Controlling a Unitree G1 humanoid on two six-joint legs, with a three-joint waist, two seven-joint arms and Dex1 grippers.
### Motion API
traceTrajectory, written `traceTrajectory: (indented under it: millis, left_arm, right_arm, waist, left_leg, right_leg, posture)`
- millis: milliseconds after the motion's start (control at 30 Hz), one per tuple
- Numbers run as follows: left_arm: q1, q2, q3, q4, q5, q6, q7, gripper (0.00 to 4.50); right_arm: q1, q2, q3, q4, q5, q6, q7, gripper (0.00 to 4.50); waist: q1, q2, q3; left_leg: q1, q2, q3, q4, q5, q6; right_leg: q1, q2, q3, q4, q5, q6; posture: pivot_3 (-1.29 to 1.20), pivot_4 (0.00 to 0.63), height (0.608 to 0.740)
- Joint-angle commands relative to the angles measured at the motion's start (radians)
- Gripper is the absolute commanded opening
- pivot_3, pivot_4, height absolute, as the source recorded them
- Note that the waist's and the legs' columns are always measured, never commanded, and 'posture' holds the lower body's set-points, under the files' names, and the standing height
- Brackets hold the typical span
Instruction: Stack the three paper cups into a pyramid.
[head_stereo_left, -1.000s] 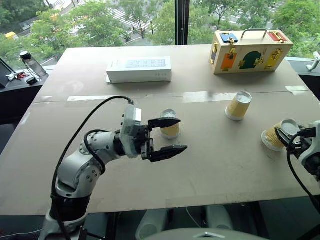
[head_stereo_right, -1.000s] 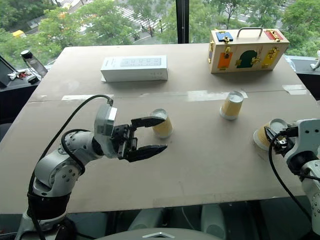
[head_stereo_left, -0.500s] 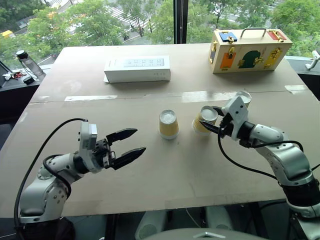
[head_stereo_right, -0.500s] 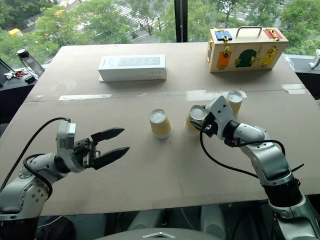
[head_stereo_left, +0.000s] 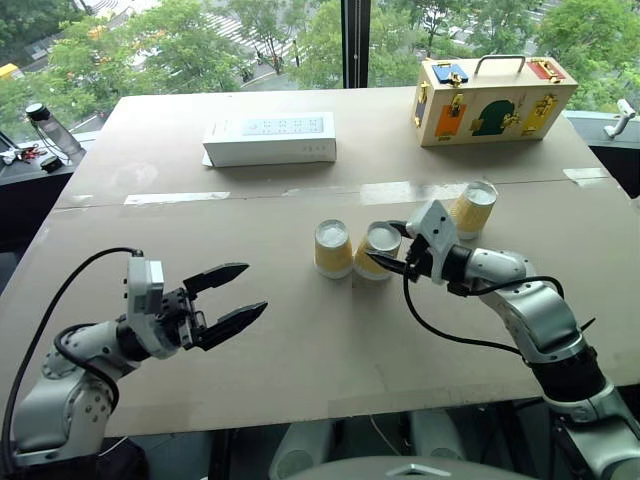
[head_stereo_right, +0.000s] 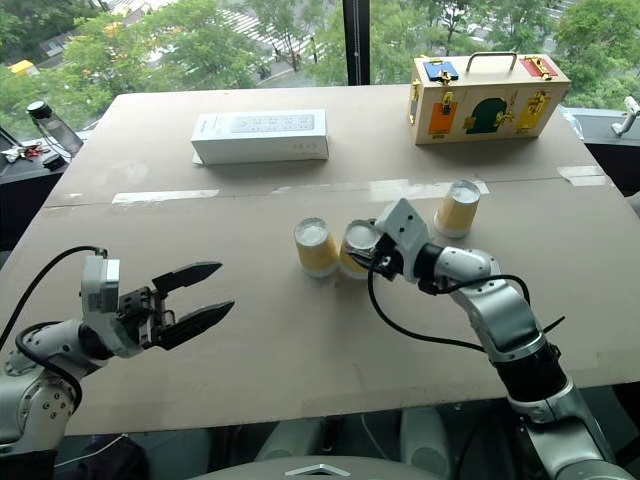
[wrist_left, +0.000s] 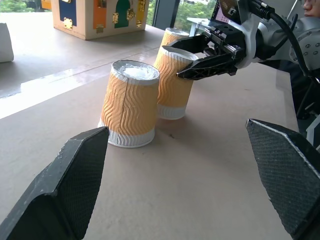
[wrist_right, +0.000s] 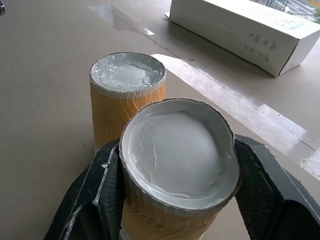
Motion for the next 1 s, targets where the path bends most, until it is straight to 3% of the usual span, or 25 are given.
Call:
traceTrajectory:
  millis: [33, 167, 267, 333, 467, 633, 767, 1000]
  left_arm:
    - [0.010, 0.009, 0.027, -0.012, -0.005, -0.023, -0.008, 4.50]
    - [0.013, 0.005, 0.024, -0.014, -0.004, -0.029, -0.007, 4.50]
    - [0.013, 0.005, 0.021, -0.024, -0.009, -0.026, 0.001, 4.50]
    - [0.012, 0.005, 0.019, -0.033, -0.014, -0.021, 0.007, 4.50]
    - [0.009, 0.004, 0.010, -0.050, -0.024, -0.011, 0.012, 4.50]
    - [-0.011, -0.001, -0.018, -0.053, -0.020, -0.003, 0.009, 4.50]
    - [-0.034, -0.007, -0.040, -0.049, -0.014, -0.006, 0.007, 4.50]
    - [-0.088, -0.016, -0.074, -0.091, -0.042, 0.015, 0.021, 4.50]
  right_arm:
    - [-0.024, 0.010, 0.007, 0.006, -0.027, -0.031, 0.008, 2.24]
    - [-0.034, 0.024, 0.017, 0.031, -0.037, -0.030, 0.021, 2.24]
    - [-0.034, 0.022, 0.025, 0.049, -0.057, -0.039, 0.032, 3.79]
    - [-0.032, 0.009, 0.018, 0.042, -0.067, -0.055, 0.039, 4.46]
    - [-0.049, -0.023, -0.054, -0.023, -0.030, -0.014, 0.048, 4.46]
    - [-0.124, -0.056, -0.225, -0.174, 0.170, 0.168, 0.063, 4.46]
    - [-0.160, -0.049, -0.326, -0.188, 0.249, 0.181, 0.034, 4.46]
    - [-0.150, -0.140, -0.352, 0.063, 0.027, 0.088, -0.129, 4.46]
  waist:
    - [-0.001, 0.000, 0.000]
    - [-0.001, 0.000, 0.000]
    - [-0.001, 0.000, 0.000]
    - [-0.001, 0.000, 0.000]
    - [0.000, 0.000, 0.000]
    - [0.000, 0.001, 0.001]
    - [0.000, 0.001, 0.001]
    - [0.005, 0.001, 0.001]
  left_leg:
    - [0.000, 0.000, 0.000, 0.000, 0.000, 0.000]
    - [0.000, 0.000, 0.000, 0.000, 0.000, 0.000]
    - [0.001, 0.000, 0.000, 0.000, 0.000, 0.000]
    - [0.000, 0.000, 0.000, 0.000, 0.000, 0.000]
    - [0.000, 0.000, 0.000, 0.000, 0.000, -0.001]
    - [-0.001, 0.001, 0.000, 0.000, 0.000, 0.000]
    - [0.000, 0.001, -0.001, -0.001, -0.001, -0.001]
    - [0.000, 0.000, 0.001, 0.000, -0.001, -0.001]
  right_leg:
    - [0.000, 0.000, 0.000, 0.000, 0.000, 0.000]
    - [0.000, 0.000, 0.000, 0.000, 0.000, 0.000]
    - [0.000, 0.001, 0.000, 0.000, 0.000, 0.000]
    - [0.000, 0.001, 0.000, 0.000, 0.000, 0.000]
    - [0.000, 0.001, 0.000, 0.000, 0.000, 0.000]
    - [0.000, 0.001, 0.000, 0.000, 0.000, 0.000]
    - [0.000, 0.001, 0.000, 0.000, 0.000, 0.000]
    - [0.000, 0.000, 0.000, 0.000, 0.000, 0.000]
  posture:
    - [0.00, 0.150, 0.740]
    - [0.00, 0.150, 0.740]
    - [0.00, 0.150, 0.740]
    - [0.00, 0.150, 0.740]
    - [0.00, 0.150, 0.740]
    - [0.00, 0.150, 0.740]
    - [0.00, 0.150, 0.740]
    - [0.00, 0.150, 0.740]
